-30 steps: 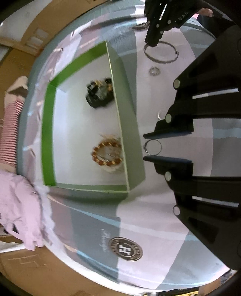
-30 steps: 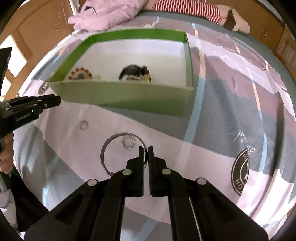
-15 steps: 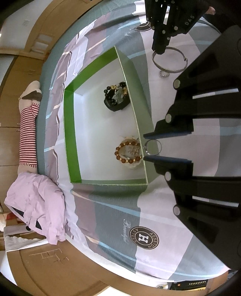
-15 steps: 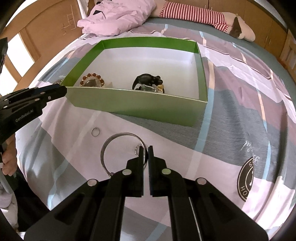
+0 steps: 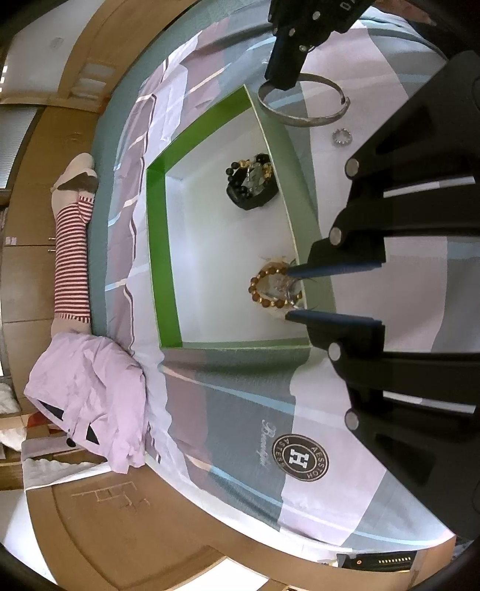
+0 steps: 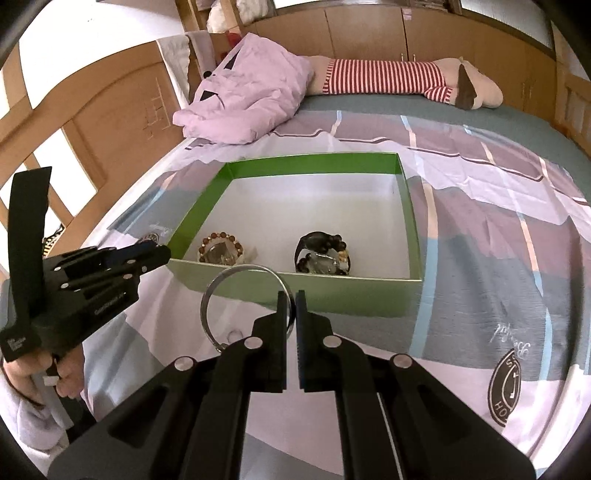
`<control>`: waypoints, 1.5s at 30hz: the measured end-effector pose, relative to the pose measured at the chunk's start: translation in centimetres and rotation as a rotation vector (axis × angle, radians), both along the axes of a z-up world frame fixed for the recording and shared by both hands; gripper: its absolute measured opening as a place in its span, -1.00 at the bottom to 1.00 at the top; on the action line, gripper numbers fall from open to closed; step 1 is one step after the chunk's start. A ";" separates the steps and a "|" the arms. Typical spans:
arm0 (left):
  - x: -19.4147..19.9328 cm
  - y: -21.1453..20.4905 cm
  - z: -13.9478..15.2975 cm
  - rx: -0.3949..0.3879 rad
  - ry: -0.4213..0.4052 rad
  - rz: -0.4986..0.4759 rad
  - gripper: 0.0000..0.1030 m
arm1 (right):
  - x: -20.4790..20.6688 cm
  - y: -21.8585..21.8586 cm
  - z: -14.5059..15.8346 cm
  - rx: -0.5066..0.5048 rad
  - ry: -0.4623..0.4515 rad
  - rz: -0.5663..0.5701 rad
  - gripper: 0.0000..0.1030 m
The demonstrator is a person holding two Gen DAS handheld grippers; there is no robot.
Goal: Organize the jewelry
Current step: 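Carry the bangle with the right tool while the left tool carries the ring over the box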
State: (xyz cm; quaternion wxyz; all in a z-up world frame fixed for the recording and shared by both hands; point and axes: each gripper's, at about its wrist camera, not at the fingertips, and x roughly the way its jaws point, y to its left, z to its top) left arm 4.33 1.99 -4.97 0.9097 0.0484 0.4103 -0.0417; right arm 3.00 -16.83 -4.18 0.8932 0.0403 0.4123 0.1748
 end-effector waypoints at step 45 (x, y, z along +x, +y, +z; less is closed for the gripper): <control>2.5 2.0 1.1 -0.034 -0.019 0.095 -0.66 | 2.2 1.1 -0.5 0.114 -0.086 -0.098 -0.92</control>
